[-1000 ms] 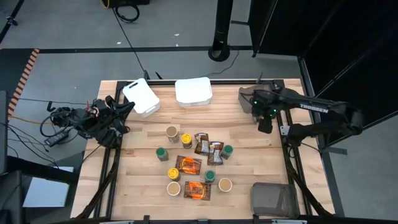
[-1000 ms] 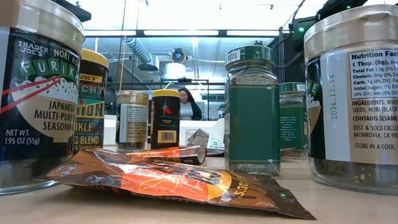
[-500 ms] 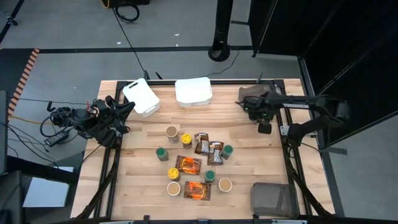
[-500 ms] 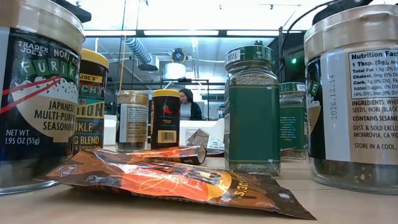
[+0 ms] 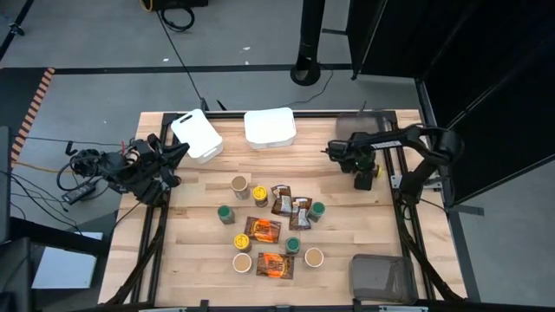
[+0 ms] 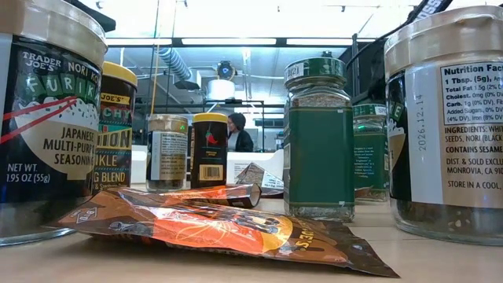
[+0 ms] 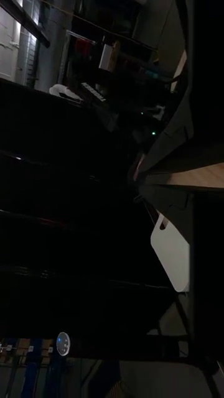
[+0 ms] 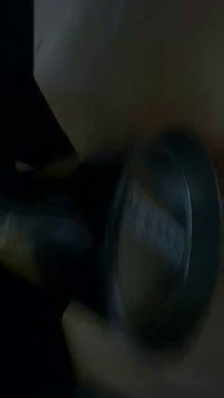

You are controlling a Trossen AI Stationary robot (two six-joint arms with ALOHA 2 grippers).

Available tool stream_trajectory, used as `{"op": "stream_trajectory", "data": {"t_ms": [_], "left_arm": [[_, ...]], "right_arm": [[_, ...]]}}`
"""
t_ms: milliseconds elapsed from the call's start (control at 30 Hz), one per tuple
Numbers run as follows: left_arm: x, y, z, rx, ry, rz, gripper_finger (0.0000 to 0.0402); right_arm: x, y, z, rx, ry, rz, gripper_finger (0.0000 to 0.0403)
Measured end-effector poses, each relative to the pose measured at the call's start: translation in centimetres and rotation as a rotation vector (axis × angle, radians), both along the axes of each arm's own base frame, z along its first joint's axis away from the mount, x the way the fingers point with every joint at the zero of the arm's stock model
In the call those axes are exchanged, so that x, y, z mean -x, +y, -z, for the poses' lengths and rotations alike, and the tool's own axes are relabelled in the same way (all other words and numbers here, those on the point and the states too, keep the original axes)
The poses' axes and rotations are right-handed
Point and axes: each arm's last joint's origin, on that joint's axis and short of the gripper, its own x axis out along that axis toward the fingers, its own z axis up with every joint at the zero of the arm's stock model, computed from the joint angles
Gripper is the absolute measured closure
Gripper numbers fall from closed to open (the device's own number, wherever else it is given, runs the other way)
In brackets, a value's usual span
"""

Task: Sort spices by type
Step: Put the right yellow seasoning bottle into the top black bin

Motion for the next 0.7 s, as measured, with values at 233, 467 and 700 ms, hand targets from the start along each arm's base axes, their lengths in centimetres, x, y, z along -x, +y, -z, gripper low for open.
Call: {"op": "stream_trajectory", "data": {"t_ms": [233, 467, 700], "left_arm": [[0.0, 0.0, 0.0, -0.003, 0.002, -0.001, 0.0361], [0.0, 0.0, 0.0, -0.004, 0.003, -0.001, 0.0361], [0.0, 0.0, 0.0, -0.007, 0.007, -0.001, 0.0361]], "right_arm": [[-0.6, 1.2, -1.2, 0.005, 0.013, 0.057, 0.0208], [-2.8, 2.5, -4.8, 0.016, 0.053, -0.007, 0.0208], [-4.3, 4.2, -8.6, 0.122, 0.187, -0.242, 0.0208]]}}
